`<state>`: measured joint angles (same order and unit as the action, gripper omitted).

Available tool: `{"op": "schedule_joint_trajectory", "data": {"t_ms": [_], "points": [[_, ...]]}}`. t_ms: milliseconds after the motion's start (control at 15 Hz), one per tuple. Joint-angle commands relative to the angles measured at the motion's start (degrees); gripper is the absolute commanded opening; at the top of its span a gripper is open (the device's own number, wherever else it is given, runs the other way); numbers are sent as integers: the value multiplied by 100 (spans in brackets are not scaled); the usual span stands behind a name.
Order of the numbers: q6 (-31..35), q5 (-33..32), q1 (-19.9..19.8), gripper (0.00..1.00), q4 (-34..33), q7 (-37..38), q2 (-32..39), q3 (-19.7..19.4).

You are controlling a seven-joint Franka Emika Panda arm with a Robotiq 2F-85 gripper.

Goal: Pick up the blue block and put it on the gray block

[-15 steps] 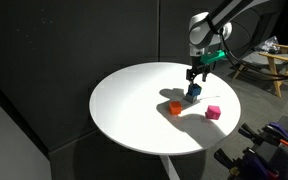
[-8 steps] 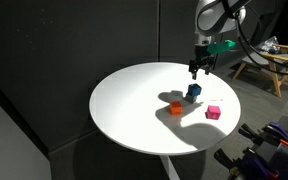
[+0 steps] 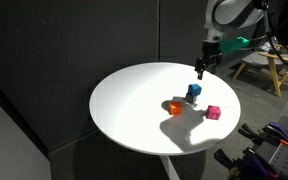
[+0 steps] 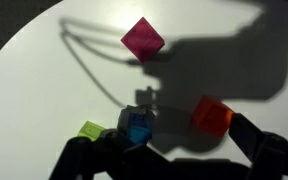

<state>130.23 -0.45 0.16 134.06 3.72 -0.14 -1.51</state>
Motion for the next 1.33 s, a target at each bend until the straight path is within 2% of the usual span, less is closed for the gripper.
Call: {"op": "schedule_joint_trajectory", "data": {"t_ms": [0, 467, 533, 1267], "points": [[-288, -111, -2, 100, 512, 173, -726, 84], [-1113, -37, -14, 100, 694, 160, -1363, 182], [-896, 5, -21, 100, 591, 63, -1125, 156], [-1033, 5, -21, 100, 646, 62, -1233, 164]]}}
